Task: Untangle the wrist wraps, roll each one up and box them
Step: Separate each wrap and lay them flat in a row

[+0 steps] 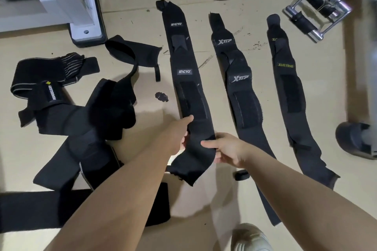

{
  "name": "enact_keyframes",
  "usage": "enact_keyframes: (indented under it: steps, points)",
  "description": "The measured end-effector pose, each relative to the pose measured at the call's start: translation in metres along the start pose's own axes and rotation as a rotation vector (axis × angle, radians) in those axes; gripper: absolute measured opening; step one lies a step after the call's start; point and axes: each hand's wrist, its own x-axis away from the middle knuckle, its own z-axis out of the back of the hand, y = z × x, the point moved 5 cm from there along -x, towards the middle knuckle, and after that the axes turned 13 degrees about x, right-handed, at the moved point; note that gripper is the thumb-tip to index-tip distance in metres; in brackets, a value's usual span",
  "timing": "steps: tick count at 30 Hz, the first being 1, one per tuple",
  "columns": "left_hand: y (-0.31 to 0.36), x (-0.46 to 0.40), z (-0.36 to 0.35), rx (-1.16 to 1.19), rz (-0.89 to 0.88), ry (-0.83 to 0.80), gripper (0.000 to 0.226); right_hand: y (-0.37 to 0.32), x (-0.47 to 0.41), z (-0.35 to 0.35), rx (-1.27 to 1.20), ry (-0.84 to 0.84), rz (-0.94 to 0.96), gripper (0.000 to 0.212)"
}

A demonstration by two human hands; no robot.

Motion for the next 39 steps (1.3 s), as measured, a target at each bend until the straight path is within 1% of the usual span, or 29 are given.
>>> enact_keyframes:
  steps: [3,4,5,7,9,12,14,15,16,18,20,22,24,25,26,28,29,30,31,33,34,36,38,39]
  points:
    - [-0.012,0.009,-0.01,-0.05,0.041,-0.049,0.051,-0.001,0.019,0.009,0.002,0.145,0.003,0.009]
    - [-0.015,0.01,-0.014,-0.06,0.035,-0.061,0.047,0.0,0.027,0.012,0.005,0.182,-0.03,0.012]
    - [-0.018,0.013,-0.017,-0.068,0.02,-0.062,0.043,0.004,0.033,0.016,0.049,0.2,-0.084,0.022]
    - [-0.019,0.017,-0.022,-0.17,-0.065,-0.009,0.044,0.015,0.043,0.019,0.167,0.158,-0.179,0.038]
    - [-0.02,0.019,-0.027,-0.339,-0.145,0.066,0.055,0.024,0.051,0.017,0.167,0.086,-0.226,0.04]
    - [-0.026,0.026,-0.032,-0.435,-0.165,0.089,0.062,0.037,0.066,0.007,0.212,-0.016,-0.325,0.045]
    - [-0.032,0.033,-0.031,-0.45,-0.155,0.083,0.055,0.041,0.075,0.004,0.286,-0.054,-0.351,0.042]
    - [-0.035,0.037,-0.029,-0.458,-0.159,0.071,0.046,0.043,0.077,0.004,0.31,-0.047,-0.347,0.04]
    - [-0.038,0.04,-0.027,-0.465,-0.175,0.055,0.032,0.043,0.079,0.004,0.346,-0.025,-0.341,0.037]
    - [-0.048,0.046,-0.019,-0.458,-0.168,0.047,0.006,0.042,0.078,0.008,0.444,0.026,-0.302,0.032]
    - [-0.06,0.05,-0.012,-0.496,-0.156,0.039,0.009,0.039,0.075,0.01,0.502,0.066,-0.221,0.022]
    - [-0.068,0.054,-0.009,-0.578,-0.227,0.016,0.003,0.037,0.067,0.018,0.609,0.131,-0.073,0.015]
    - [-0.078,0.059,-0.006,-0.594,-0.28,0.01,0.02,0.042,0.058,0.028,0.659,0.2,0.048,0.014]
    - [-0.082,0.061,-0.005,-0.582,-0.312,0.022,0.03,0.048,0.053,0.033,0.596,0.203,0.073,0.013]
    - [-0.088,0.061,-0.005,-0.551,-0.359,0.035,0.038,0.056,0.048,0.037,0.478,0.182,0.089,0.018]
    - [-0.101,0.059,-0.01,-0.471,-0.455,0.033,0.043,0.07,0.04,0.044,0.285,0.118,0.099,0.029]
    - [-0.107,0.057,-0.014,-0.461,-0.499,0.025,0.043,0.075,0.038,0.047,0.327,0.103,0.122,0.032]
    - [-0.112,0.056,-0.018,-0.477,-0.533,0.01,0.044,0.078,0.035,0.051,0.436,0.123,0.166,0.032]
    - [-0.119,0.053,-0.021,-0.494,-0.558,-0.01,0.046,0.079,0.031,0.054,0.594,0.148,0.205,0.03]
    - [-0.131,0.047,-0.024,-0.519,-0.584,-0.009,0.047,0.079,0.023,0.058,0.959,0.249,0.303,0.036]
    - [-0.138,0.044,-0.023,-0.523,-0.589,0.015,0.047,0.077,0.022,0.056,1.049,0.278,0.355,0.038]
    - [-0.152,0.041,-0.018,-0.499,-0.572,0.055,0.048,0.079,0.02,0.05,1.071,0.293,0.399,0.041]
    - [-0.163,0.042,-0.015,-0.488,-0.534,0.05,0.049,0.079,0.019,0.041,1.115,0.294,0.392,0.045]
    - [-0.166,0.043,-0.015,-0.518,-0.514,0.037,0.049,0.079,0.018,0.036,1.146,0.304,0.393,0.047]
